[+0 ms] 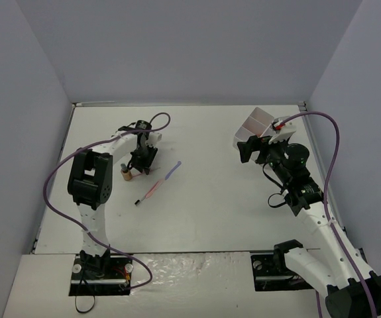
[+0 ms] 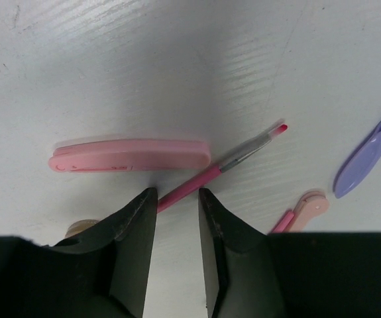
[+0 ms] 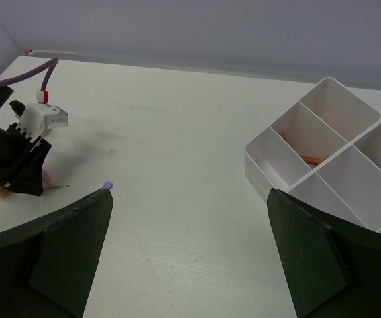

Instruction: Organize the makeup

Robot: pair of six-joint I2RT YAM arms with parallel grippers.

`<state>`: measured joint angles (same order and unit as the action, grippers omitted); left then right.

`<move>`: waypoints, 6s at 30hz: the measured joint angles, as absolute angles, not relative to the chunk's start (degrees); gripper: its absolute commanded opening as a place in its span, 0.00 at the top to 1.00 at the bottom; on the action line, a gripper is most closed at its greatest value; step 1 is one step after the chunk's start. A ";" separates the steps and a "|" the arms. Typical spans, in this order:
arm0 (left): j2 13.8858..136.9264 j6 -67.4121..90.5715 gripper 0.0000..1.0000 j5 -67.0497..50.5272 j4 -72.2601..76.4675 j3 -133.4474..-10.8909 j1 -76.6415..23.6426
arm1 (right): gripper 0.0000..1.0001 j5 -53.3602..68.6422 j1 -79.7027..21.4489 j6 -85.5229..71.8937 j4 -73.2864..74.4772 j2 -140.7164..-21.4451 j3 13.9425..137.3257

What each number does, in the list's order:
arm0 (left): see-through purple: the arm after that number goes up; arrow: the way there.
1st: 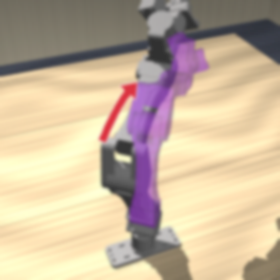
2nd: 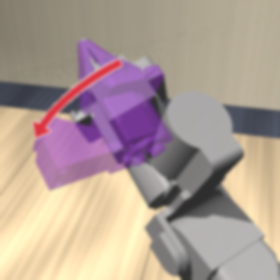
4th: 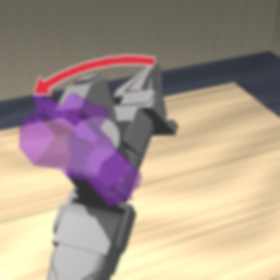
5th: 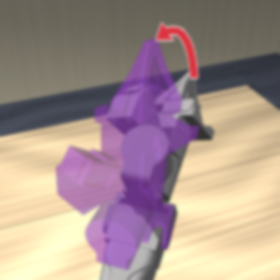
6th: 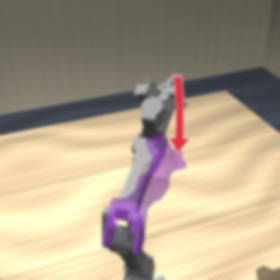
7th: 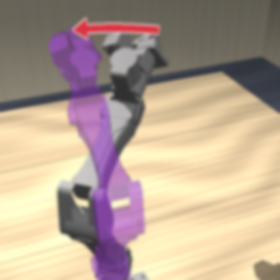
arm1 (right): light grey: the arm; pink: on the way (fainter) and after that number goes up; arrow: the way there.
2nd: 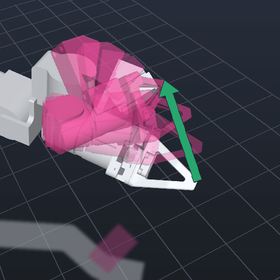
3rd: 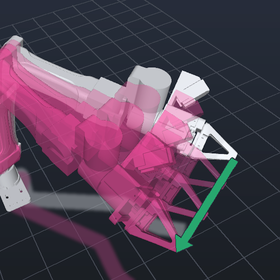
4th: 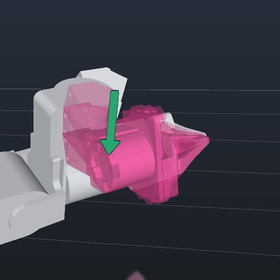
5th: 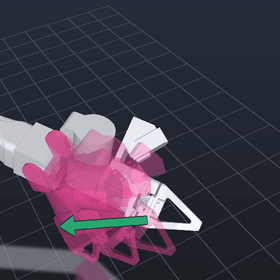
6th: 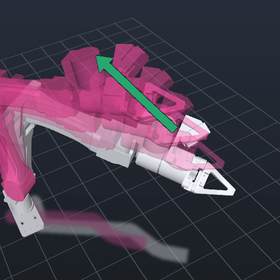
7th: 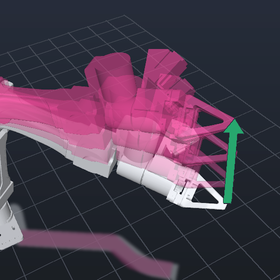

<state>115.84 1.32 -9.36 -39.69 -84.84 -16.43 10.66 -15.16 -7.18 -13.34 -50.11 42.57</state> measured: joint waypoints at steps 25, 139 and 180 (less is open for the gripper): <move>102.45 5.79 1.00 -19.35 -26.33 -75.11 -24.47 | 0.00 24.72 -16.84 -10.87 -12.13 -59.36 48.83; 46.37 30.66 0.03 19.10 -43.30 -54.16 -19.80 | 0.33 34.72 -36.86 25.97 -6.95 -98.15 77.70; 26.55 13.63 0.03 35.03 -36.97 -44.21 -19.42 | 0.85 33.45 -56.99 33.87 0.82 -127.94 90.76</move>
